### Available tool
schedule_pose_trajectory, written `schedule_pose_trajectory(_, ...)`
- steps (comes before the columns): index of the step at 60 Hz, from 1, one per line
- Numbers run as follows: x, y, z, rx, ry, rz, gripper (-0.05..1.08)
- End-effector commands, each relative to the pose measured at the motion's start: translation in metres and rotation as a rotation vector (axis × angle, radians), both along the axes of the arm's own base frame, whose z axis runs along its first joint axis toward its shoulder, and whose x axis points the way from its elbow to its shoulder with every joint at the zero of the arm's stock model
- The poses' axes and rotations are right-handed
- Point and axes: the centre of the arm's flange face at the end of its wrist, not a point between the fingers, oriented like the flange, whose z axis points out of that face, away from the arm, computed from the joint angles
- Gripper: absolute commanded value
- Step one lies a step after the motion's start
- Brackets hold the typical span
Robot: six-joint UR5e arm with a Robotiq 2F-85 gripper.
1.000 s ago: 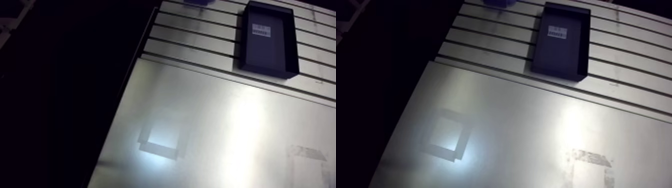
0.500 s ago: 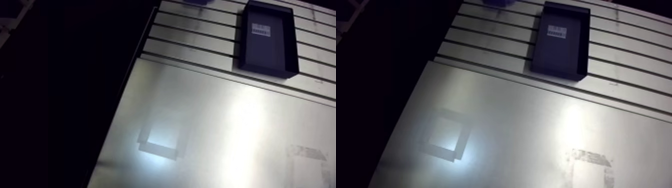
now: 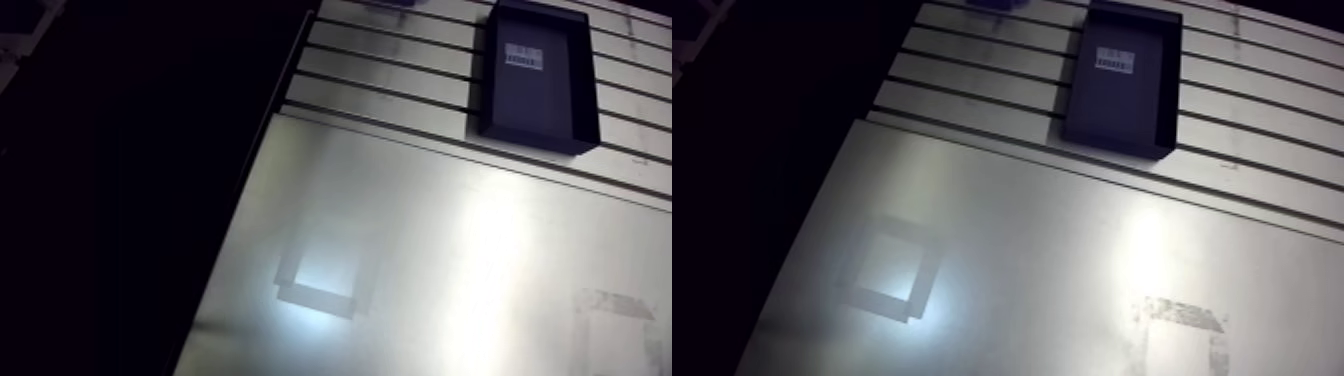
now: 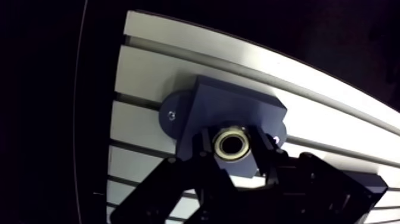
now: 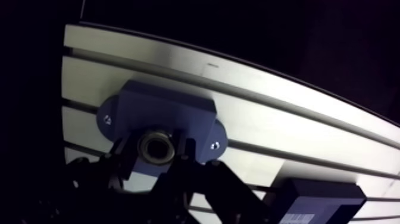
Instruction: Pick up the bearing and press it into the housing until flush.
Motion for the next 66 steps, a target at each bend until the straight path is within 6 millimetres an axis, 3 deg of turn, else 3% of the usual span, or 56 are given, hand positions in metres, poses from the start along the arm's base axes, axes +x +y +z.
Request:
schedule_pose_trajectory(1,0.0,-0.002,0.002,-0.005,0.002,0.001,0.77)
schedule_pose_trajectory(6,0.0,-0.002,0.004,-0.007,0.004,0.001,0.76)
schedule_pose_trajectory(7,0.0,-0.002,0.004,-0.009,0.006,0.001,0.66)
schedule_pose_trajectory(8,0.0,-0.002,0.004,-0.009,0.006,0.001,0.66)
schedule_pose_trajectory(9,0.0,-0.003,0.005,-0.008,0.007,0.002,0.31)
schedule_pose_trajectory(10,0.0,-0.003,0.005,-0.008,0.007,0.002,0.31)
schedule_pose_trajectory(11,0.0,-0.003,0.007,-0.006,0.009,0.003,0.03)
schedule_pose_trajectory(35,0.001,-0.005,0.021,-0.004,-0.012,0.005,0.0)
schedule_pose_trajectory(40,0.002,-0.006,0.033,-0.01,-0.002,0.005,0.0)
schedule_pose_trajectory(42,0.002,-0.007,0.035,-0.012,-0.003,0.005,0.07)
schedule_pose_trajectory(43,0.002,-0.007,0.037,-0.014,-0.006,0.0,0.33)
schedule_pose_trajectory(44,0.002,-0.007,0.037,-0.014,-0.006,0.0,0.33)
schedule_pose_trajectory(45,0.002,-0.005,0.041,-0.018,-0.01,-0.013,0.65)
schedule_pose_trajectory(46,0.002,-0.005,0.041,-0.018,-0.01,-0.013,0.65)
schedule_pose_trajectory(47,0.002,-0.004,0.042,-0.022,-0.014,-0.022,0.86)
schedule_pose_trajectory(48,0.002,-0.004,0.042,-0.022,-0.014,-0.022,0.86)
schedule_pose_trajectory(49,0.003,-0.003,0.043,-0.025,-0.013,-0.024,0.98)
schedule_pose_trajectory(53,0.003,-0.001,0.041,-0.027,-0.012,-0.035,1.07)
schedule_pose_trajectory(60,0.003,0.0,0.043,-0.023,-0.001,-0.086,1.08)
schedule_pose_trajectory(66,-0.006,0.013,0.054,-0.014,0.063,-0.256,1.08)
